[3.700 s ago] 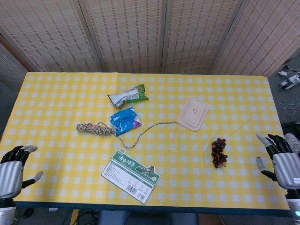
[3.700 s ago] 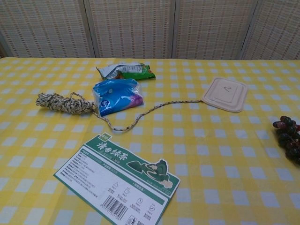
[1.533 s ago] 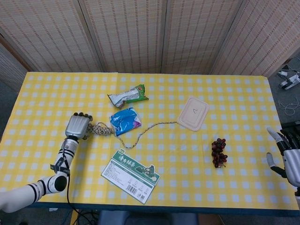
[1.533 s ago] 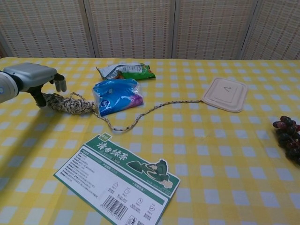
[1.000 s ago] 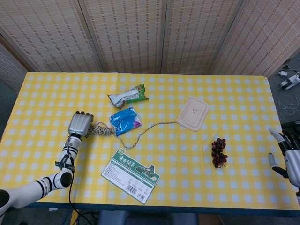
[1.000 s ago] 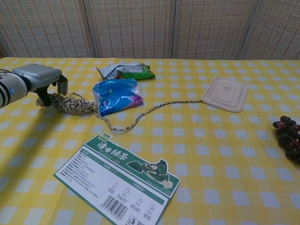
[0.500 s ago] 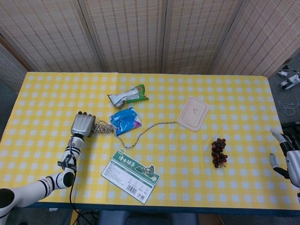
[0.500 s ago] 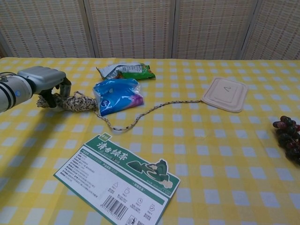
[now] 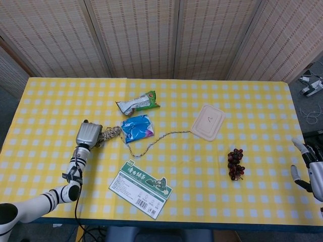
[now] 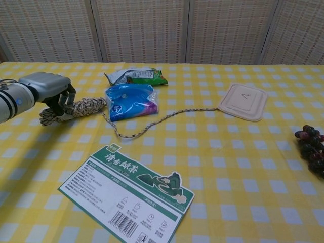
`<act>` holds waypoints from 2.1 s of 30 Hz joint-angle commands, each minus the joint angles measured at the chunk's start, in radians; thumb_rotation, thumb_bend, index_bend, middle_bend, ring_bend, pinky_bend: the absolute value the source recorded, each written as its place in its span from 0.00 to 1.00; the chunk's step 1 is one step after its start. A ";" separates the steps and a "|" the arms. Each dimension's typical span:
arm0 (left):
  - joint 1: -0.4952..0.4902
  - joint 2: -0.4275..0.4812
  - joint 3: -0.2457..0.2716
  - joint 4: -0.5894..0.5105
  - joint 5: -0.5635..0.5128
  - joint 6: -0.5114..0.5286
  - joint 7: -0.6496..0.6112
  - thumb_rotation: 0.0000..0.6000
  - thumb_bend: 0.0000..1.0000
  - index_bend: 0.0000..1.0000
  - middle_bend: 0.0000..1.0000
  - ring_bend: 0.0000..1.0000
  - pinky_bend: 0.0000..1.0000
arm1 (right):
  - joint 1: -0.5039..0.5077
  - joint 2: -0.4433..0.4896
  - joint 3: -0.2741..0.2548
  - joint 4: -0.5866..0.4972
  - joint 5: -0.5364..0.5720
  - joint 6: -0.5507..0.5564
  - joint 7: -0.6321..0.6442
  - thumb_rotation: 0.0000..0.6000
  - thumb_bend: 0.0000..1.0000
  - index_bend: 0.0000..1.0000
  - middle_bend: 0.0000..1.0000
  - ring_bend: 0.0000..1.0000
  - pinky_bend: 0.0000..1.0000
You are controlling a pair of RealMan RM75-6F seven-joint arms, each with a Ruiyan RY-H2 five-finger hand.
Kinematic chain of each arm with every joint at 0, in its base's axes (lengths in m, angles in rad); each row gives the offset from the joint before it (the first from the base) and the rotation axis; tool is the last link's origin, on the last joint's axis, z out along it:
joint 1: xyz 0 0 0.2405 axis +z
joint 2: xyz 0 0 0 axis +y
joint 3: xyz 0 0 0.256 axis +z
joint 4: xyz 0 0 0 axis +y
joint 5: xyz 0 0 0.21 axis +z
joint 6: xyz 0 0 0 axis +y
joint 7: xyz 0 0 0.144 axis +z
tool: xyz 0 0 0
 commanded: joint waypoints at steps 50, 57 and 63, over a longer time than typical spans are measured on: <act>0.225 0.378 -0.016 -0.473 0.568 0.458 -0.480 1.00 0.31 0.72 0.79 0.59 0.37 | 0.433 0.033 0.127 -0.206 0.130 -0.556 -0.266 1.00 0.46 0.31 0.28 0.16 0.18; 0.244 0.412 -0.017 -0.541 0.568 0.463 -0.461 1.00 0.31 0.72 0.79 0.59 0.37 | 0.587 -0.100 0.154 -0.111 0.282 -0.708 -0.370 1.00 0.48 0.32 0.28 0.16 0.18; 0.257 0.436 -0.020 -0.580 0.561 0.461 -0.448 1.00 0.31 0.72 0.79 0.59 0.37 | 0.703 -0.231 0.149 0.004 0.405 -0.779 -0.488 1.00 0.48 0.36 0.28 0.16 0.18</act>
